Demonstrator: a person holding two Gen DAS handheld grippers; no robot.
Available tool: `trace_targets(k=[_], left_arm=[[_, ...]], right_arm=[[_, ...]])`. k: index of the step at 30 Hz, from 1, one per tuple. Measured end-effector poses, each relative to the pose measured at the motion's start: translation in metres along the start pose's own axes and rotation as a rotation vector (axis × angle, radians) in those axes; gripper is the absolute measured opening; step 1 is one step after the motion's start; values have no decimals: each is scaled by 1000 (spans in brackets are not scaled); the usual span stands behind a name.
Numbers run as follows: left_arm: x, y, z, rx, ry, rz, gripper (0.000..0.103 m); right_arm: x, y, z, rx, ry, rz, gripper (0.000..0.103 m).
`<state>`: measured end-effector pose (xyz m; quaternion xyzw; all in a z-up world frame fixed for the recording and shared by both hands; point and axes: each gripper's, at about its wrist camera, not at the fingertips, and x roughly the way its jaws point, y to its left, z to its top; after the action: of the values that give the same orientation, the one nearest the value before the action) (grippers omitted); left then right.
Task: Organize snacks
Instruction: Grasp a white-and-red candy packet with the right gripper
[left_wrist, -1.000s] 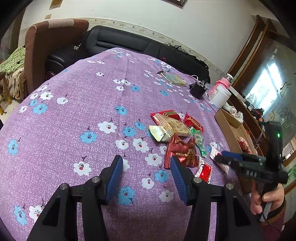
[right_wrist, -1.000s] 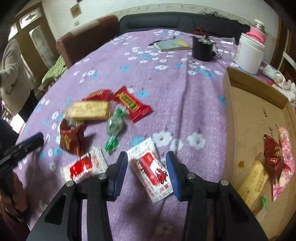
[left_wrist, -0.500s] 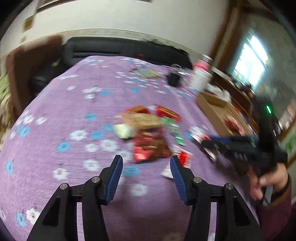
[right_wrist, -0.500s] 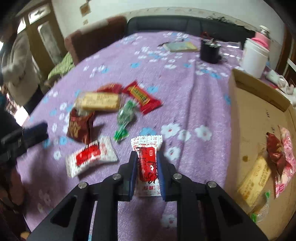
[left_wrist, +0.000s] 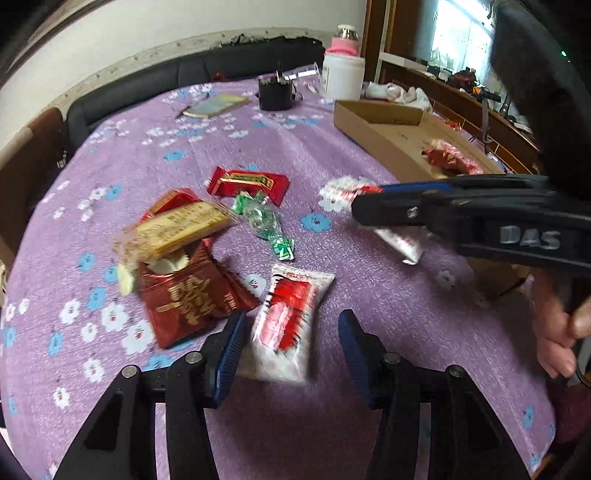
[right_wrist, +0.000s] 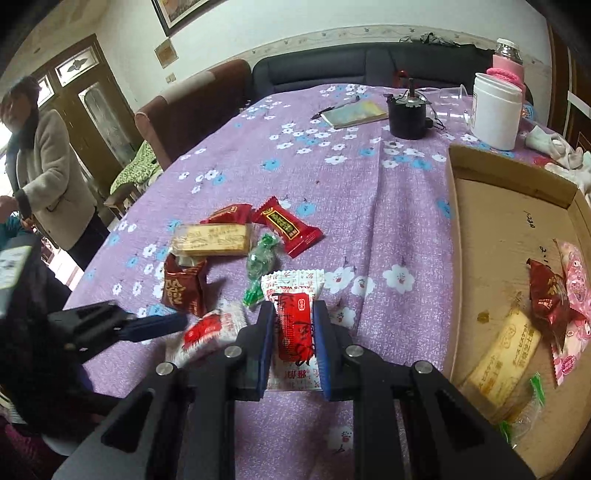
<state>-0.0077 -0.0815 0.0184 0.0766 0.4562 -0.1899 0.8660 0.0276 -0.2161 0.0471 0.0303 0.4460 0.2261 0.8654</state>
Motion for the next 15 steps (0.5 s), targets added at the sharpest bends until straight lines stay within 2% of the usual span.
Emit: trace_targets(k=[5, 15], left_arm=[[6, -6, 7, 0, -25, 24, 31], [-10, 2, -9, -76, -64, 16, 28]], right_arm=[[-3, -3, 1, 18, -13, 12, 20], [-2, -8, 1, 45, -17, 10, 20]])
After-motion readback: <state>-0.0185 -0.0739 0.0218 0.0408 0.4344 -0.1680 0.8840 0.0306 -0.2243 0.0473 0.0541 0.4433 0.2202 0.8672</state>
